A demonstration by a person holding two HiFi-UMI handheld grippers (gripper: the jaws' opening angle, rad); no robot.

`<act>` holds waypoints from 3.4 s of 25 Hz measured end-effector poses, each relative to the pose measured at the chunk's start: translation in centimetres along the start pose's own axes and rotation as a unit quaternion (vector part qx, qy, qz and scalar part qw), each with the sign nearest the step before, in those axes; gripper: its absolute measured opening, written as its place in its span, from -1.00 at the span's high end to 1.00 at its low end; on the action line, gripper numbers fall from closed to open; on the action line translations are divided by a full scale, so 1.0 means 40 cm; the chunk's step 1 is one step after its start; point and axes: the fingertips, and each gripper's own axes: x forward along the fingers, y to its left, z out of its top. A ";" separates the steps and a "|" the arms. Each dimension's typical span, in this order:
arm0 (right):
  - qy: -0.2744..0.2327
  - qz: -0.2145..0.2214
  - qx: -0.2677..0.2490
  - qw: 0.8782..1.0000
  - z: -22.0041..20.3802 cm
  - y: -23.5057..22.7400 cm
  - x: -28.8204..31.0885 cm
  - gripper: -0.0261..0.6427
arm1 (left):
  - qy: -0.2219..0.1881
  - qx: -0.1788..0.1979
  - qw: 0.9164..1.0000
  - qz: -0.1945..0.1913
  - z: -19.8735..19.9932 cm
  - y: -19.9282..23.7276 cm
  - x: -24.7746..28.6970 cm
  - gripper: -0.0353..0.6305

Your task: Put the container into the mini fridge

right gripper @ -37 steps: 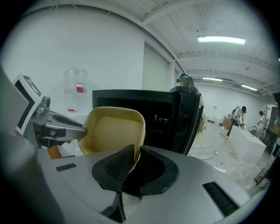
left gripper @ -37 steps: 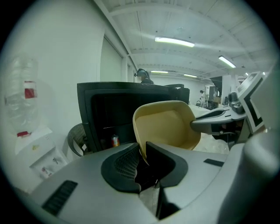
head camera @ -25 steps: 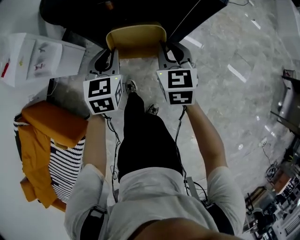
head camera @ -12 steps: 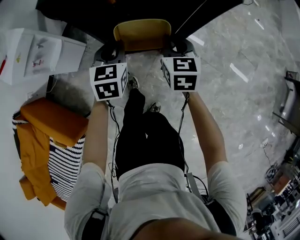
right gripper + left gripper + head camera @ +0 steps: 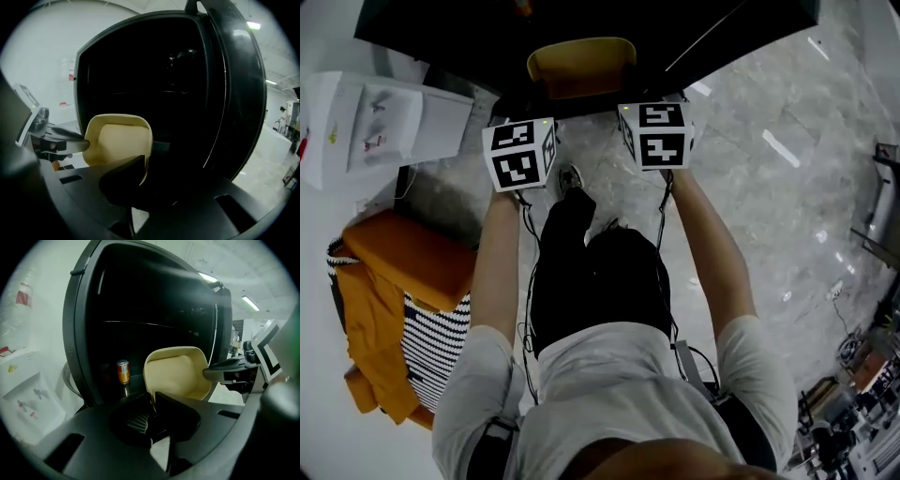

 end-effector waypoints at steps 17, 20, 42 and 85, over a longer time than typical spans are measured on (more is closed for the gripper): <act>0.023 -0.014 -0.007 1.000 -0.036 -0.033 0.182 0.74 | 0.031 -0.014 0.999 0.007 -0.052 0.056 0.178 0.76; 0.015 -0.016 -0.006 1.000 -0.039 -0.041 0.206 0.74 | 0.032 -0.010 0.999 0.012 -0.051 0.067 0.207 0.76; 0.046 -0.022 0.021 0.998 -0.103 -0.082 0.341 0.74 | 0.089 -0.042 0.995 0.017 -0.078 0.116 0.330 0.78; -0.014 -0.032 -0.008 0.999 0.118 -0.021 0.215 0.39 | 0.028 -0.031 0.997 0.068 0.104 0.085 0.221 0.65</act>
